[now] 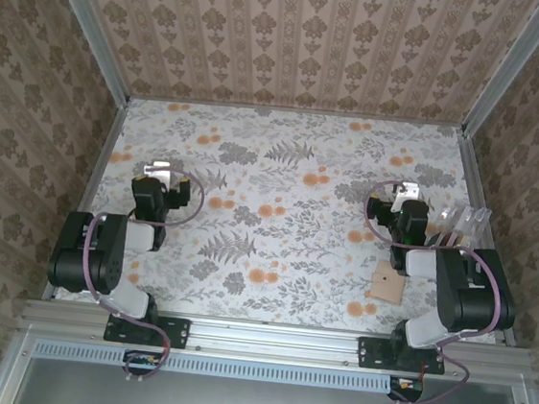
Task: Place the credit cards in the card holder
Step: Move the card holder to the center of the table.
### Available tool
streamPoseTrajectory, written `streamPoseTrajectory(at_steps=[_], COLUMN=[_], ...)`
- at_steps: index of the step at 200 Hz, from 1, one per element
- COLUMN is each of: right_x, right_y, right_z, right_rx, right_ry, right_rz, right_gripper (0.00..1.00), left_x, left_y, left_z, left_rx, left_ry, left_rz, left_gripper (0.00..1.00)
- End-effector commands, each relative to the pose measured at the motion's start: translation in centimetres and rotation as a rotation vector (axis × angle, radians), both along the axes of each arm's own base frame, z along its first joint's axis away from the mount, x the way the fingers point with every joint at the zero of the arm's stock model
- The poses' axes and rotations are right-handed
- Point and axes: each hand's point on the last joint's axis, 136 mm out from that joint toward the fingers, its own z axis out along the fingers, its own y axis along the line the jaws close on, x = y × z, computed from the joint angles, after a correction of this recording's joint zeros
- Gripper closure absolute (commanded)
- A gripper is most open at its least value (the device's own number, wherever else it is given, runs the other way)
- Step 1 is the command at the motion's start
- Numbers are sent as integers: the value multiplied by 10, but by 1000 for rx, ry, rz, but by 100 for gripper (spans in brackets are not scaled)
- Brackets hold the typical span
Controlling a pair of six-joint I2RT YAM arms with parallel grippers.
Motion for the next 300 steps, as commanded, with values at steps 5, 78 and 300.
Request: streamPoseTrajectory(at_steps=[5,78,300], right_x=[5,5,-124], right_y=[4,3,55], right_z=[8,8,8], right_rx=[-4,-2,501], right_ry=[-21,-20,768], right_rz=[25,26,-117], right_gripper=[0,0,25], left_x=[5,5,-59], left_y=[1,1,-91], left_z=[9,8,87], left_rx=[10,10,-762], left_ry=[-26,-25,172], left_rz=[-1,-1,-163], left_gripper=[0,0,0])
